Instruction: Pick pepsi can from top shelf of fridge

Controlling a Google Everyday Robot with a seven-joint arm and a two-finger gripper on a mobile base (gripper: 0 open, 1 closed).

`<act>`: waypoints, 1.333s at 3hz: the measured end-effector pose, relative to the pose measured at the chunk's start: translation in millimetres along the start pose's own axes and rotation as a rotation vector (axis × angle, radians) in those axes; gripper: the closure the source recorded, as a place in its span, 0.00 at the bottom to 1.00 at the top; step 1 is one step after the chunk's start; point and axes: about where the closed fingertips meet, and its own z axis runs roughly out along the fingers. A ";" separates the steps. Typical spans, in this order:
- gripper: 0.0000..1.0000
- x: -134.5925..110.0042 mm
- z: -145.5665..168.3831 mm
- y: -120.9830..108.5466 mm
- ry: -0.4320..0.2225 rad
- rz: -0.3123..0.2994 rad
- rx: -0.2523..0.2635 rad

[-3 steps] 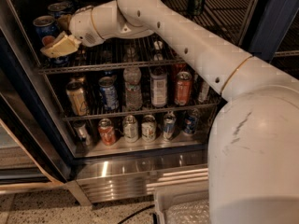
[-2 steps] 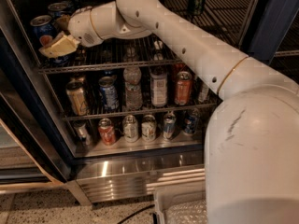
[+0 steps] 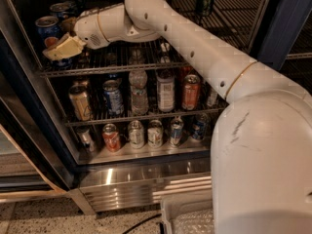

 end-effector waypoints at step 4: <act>1.00 -4.7 -41.2 -6.7 -0.148 0.075 0.048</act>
Offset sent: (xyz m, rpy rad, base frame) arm 0.0191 -0.0502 0.0041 0.1683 0.0932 -0.0577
